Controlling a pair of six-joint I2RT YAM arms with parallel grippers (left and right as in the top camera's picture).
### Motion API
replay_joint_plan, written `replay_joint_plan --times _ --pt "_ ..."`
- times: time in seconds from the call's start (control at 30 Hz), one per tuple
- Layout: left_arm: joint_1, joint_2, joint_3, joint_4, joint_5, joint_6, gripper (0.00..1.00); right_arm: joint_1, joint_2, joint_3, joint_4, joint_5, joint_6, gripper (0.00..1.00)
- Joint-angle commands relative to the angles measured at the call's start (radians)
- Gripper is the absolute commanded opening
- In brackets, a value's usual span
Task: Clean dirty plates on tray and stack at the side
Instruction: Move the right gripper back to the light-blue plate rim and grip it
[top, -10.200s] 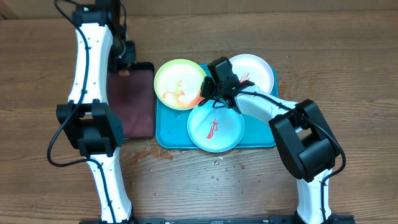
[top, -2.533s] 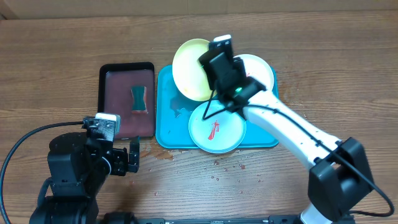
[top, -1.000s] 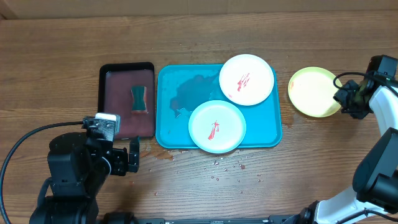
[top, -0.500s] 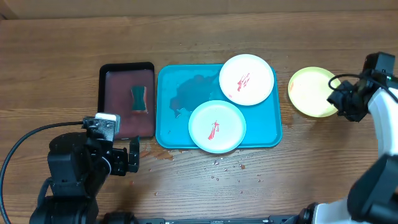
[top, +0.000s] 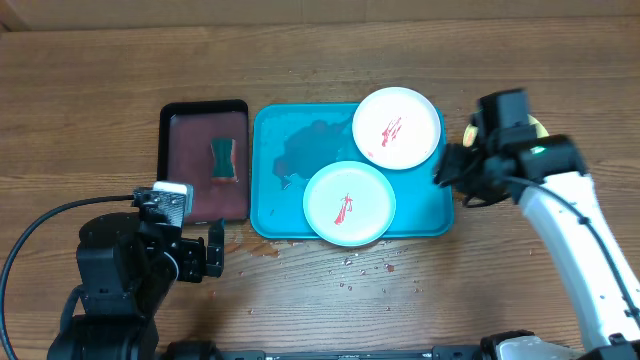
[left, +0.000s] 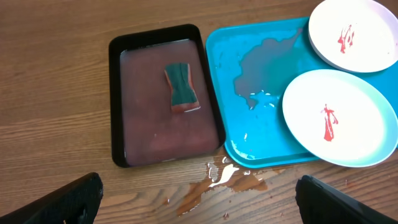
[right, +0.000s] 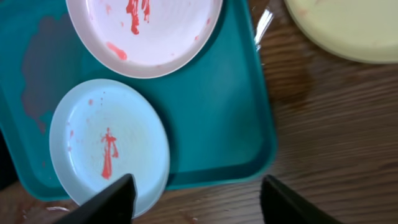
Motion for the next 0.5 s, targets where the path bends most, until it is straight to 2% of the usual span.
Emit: replay_joint_plan --times 0.0,0.13,0.23,0.33,0.47 --pt "-0.005 -0.003 -0.01 0.003 -0.006 -0.01 1.0 0.069 0.017 -0.105 0.059 -0.011 0.065 0.8" --pt "-0.005 -0.003 -0.01 0.003 -0.006 -0.01 1.0 0.125 0.036 -0.172 0.135 -0.071 0.081 0.94" --pt "-0.005 -0.003 -0.01 0.003 -0.006 -0.01 1.0 0.157 0.062 -0.178 0.165 -0.077 0.081 0.95" --pt "-0.005 -0.003 -0.01 0.003 -0.006 -0.01 1.0 0.18 0.088 -0.178 0.194 -0.075 0.084 0.93" --pt "-0.005 -0.003 -0.01 0.003 -0.006 -0.01 1.0 0.192 0.129 -0.178 0.232 -0.071 0.093 0.82"
